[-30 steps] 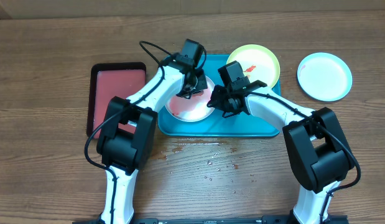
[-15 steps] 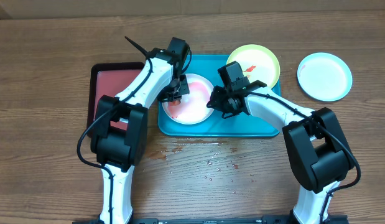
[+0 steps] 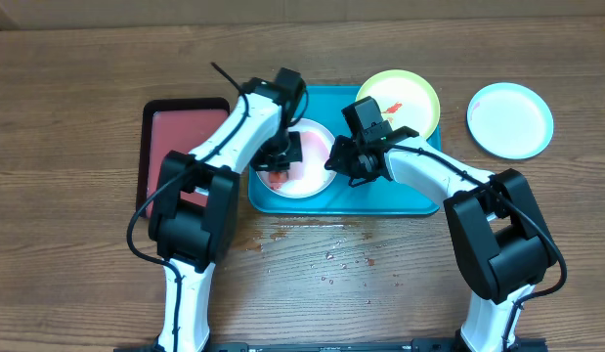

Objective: Clean dirty plates on tray and stack at the side
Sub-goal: 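Scrub the white plate with the sponge while the right gripper holds its rim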

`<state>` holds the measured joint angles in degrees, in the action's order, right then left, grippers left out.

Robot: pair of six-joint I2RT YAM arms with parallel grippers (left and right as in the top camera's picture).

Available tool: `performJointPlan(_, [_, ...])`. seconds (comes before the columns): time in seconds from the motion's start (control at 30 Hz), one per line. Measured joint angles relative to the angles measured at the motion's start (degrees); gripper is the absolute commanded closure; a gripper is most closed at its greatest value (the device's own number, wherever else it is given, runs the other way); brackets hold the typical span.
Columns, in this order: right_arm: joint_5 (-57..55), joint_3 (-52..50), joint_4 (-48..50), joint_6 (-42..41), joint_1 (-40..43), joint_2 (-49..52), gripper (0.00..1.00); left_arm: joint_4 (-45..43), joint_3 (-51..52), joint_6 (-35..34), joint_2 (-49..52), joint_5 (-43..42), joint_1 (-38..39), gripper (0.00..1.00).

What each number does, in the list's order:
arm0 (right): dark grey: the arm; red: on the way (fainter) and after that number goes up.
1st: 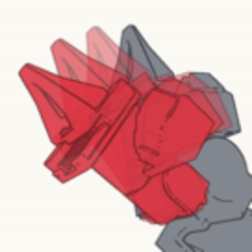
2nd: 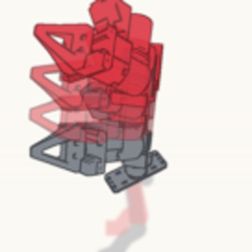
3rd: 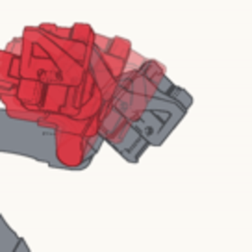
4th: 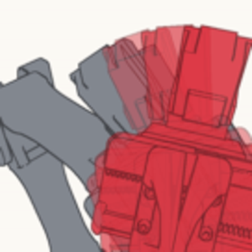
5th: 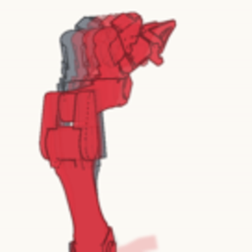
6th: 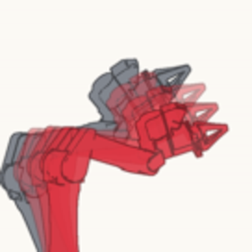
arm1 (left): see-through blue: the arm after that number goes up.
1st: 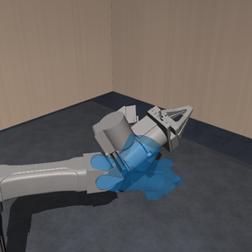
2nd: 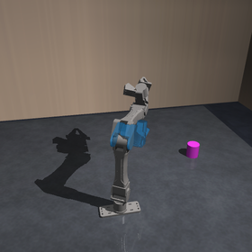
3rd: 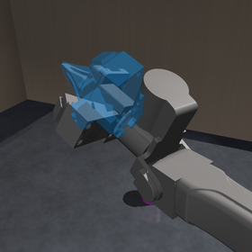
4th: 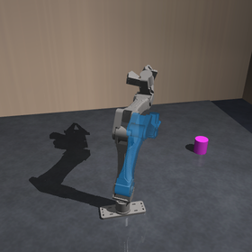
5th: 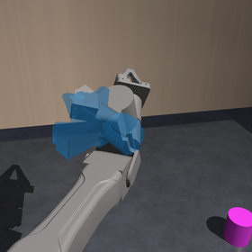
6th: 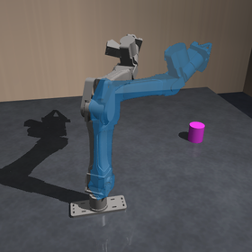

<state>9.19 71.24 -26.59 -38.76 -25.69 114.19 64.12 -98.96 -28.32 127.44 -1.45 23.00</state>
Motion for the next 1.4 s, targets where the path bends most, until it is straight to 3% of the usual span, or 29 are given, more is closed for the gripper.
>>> performJointPlan(0.3, [0.0,0.0,0.0,0.0,0.0,0.0,0.96,-3.5,0.0,0.0,0.0,-3.1,4.0,0.96])
performJointPlan(0.83, [0.0,0.0,-0.2,-0.1,0.0,0.0,0.96,-15.8,0.0,-0.4,0.4,-4.2,2.1,0.96])
performJointPlan(1.4, [0.4,0.0,-0.2,0.0,-0.1,0.0,0.96,-2.8,-0.4,1.2,0.4,-4.3,-5.5,0.96])
